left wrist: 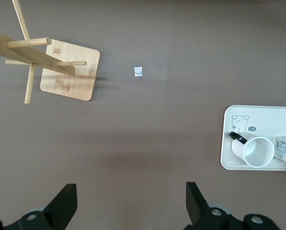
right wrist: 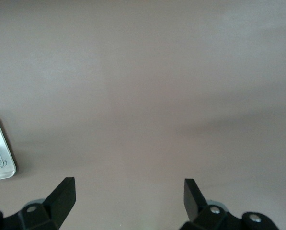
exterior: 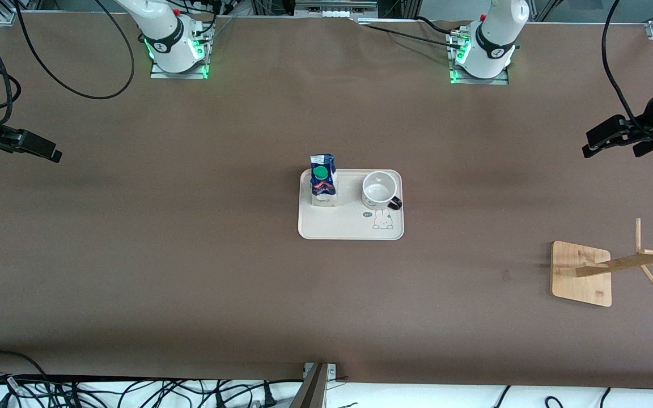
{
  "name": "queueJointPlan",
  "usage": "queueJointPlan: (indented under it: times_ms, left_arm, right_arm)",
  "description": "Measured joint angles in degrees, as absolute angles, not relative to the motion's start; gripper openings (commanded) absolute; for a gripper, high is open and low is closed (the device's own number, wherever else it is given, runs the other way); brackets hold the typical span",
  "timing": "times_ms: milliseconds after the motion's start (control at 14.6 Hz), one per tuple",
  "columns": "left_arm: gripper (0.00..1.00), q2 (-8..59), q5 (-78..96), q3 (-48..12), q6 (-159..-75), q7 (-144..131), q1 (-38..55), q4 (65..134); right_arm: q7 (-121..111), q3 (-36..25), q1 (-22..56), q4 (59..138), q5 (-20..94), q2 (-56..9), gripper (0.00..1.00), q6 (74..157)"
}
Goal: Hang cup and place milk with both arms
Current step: 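Move the right gripper out from its rest pose toward the tray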
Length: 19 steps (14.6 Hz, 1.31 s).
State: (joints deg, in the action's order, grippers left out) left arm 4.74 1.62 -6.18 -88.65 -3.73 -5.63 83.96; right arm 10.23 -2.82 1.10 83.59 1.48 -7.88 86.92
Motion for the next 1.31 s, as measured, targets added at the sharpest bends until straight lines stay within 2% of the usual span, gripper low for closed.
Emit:
queueJointPlan:
  times_ms: [962, 1305]
  left_arm:
    - [1.0, 5.96, 1.62, -6.4, -88.44, -3.86, -5.86, 84.15]
    - [1.0, 5.75, 1.62, -6.62, -87.92, -3.87, -5.17, 84.32]
  right_arm:
    - [10.21, -2.72, 1.14, 83.64, 1.57, -7.98, 1.0, 86.9]
    - [10.2, -0.97, 4.36, 83.9, 1.61, -11.0, 1.0, 87.16]
